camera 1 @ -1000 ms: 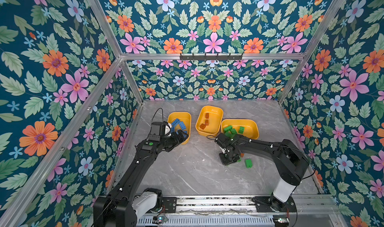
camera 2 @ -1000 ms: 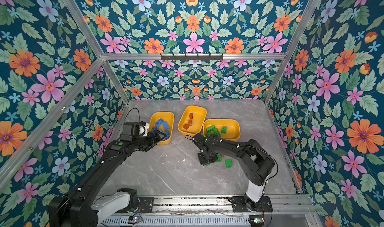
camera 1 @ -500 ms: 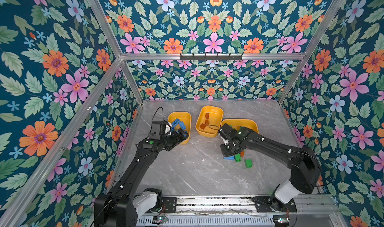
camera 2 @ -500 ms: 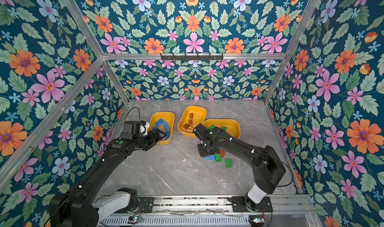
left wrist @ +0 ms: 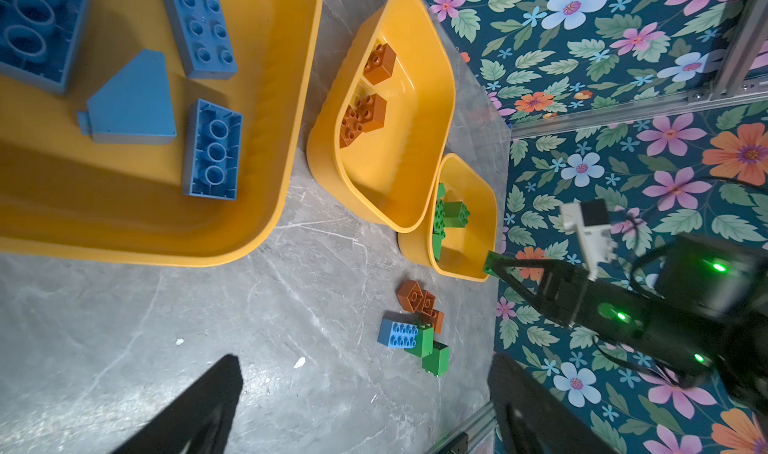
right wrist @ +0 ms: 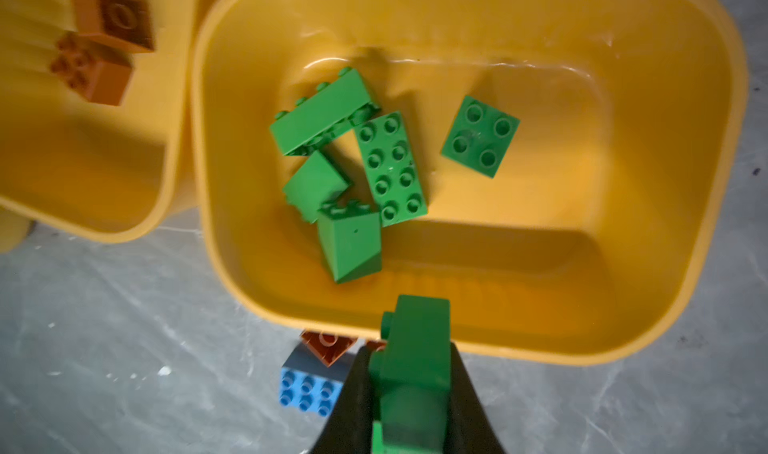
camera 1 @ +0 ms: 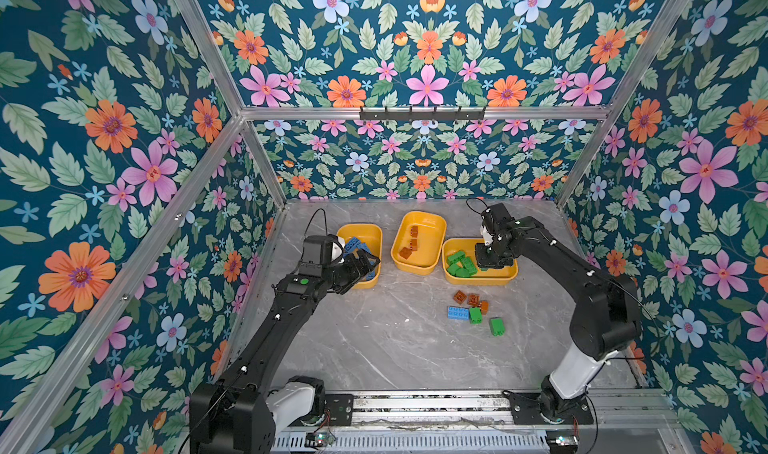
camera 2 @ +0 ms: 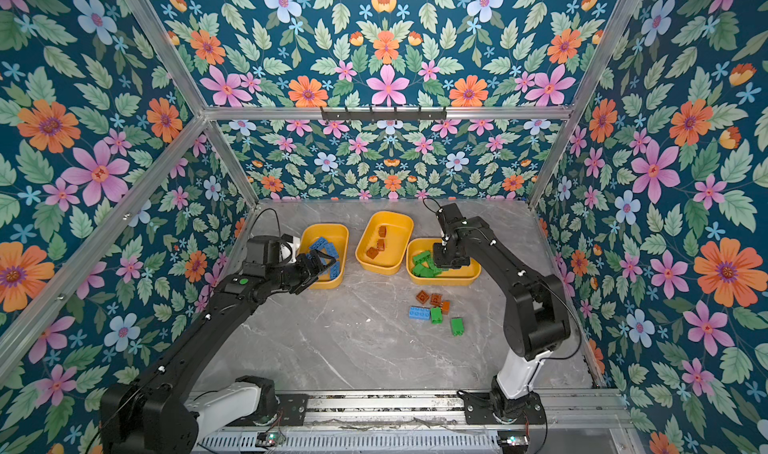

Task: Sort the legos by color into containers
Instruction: 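Grasp a green brick and carry it over the green bin, then release the green brick, return right gripper to pile, grasp brown brick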

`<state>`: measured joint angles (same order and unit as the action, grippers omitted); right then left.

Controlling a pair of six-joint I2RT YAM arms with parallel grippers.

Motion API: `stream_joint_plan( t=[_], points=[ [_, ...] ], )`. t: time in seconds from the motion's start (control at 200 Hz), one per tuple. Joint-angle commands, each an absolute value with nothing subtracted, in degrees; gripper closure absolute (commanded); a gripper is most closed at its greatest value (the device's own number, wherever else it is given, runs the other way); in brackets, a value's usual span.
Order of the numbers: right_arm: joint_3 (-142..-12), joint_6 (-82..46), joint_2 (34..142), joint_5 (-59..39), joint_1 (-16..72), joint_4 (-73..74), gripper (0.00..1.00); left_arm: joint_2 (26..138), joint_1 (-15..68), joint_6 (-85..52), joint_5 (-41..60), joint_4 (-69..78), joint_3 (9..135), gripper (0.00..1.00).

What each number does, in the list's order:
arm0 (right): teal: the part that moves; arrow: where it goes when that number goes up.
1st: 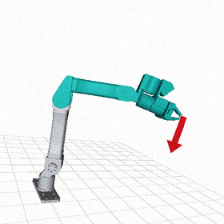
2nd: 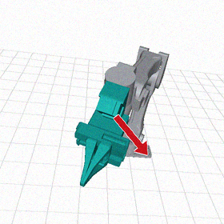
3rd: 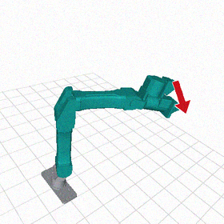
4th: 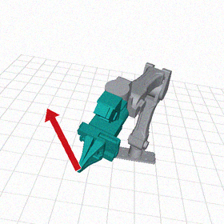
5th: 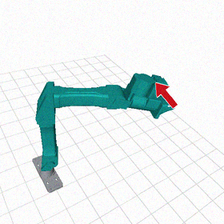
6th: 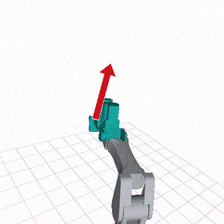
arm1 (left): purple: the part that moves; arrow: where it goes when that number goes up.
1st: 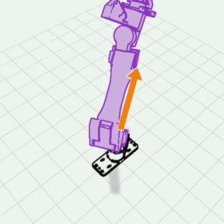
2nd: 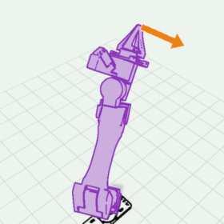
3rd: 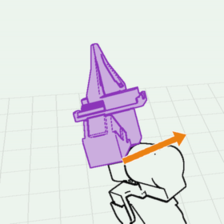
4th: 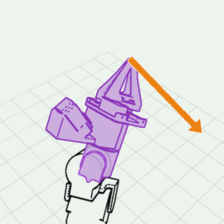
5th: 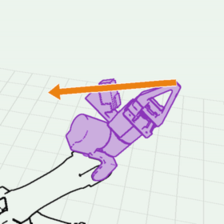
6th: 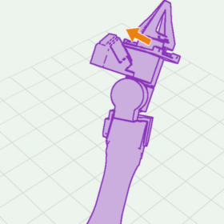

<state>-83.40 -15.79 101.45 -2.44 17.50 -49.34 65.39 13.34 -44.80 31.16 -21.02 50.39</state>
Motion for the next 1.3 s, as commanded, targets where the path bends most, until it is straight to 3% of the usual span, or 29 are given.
stream_joint_plan(
  t=[0.0, 0.1, 0.235, 0.385, 0.725, 1.095, 1.295],
  points=[
    [-84.0, -13.2, 104.0, -3.3, 15.6, -47.1, 0.83, 65.7, 13.7, -45.4, 31.4, -19.0, 51.1, 0.05],
    [-85.2, -12.0, 107.5, -1.9, 14.6, -46.8, 0.77, 66.2, 13.9, -45.6, 31.3, -18.7, 51.2, 0.05],
    [-87.4, -10.6, 108.8, -1.9, 14.4, -48.2, 0.54, 66.5, 14.2, -45.6, 31.2, -18.6, 51.4, 0.05],
    [-86.9, -10.2, 105.2, -5.6, 15.2, -48.9, 0.39, 66.6, 14.2, -45.1, 31.0, -19.0, 51.3, 0.05],
    [-74.3, -12.3, 91.5, -8.4, 29.3, -48.3, 0.36, 67.5, 14.2, -44.0, 31.2, -19.2, 51.0, 0.05],
    [-69.2, -1.9, 96.7, -0.1, 32.9, -43.2, 0.36, 67.5, 14.2, -43.3, 31.4, -20.1, 51.1, 0.05],
    [-70.0, 2.0, 99.9, -2.8, 32.9, -39.9, 0.37, 66.4, 14.2, -43.3, 31.0, -20.8, 50.5, 0.05]
  ],
)
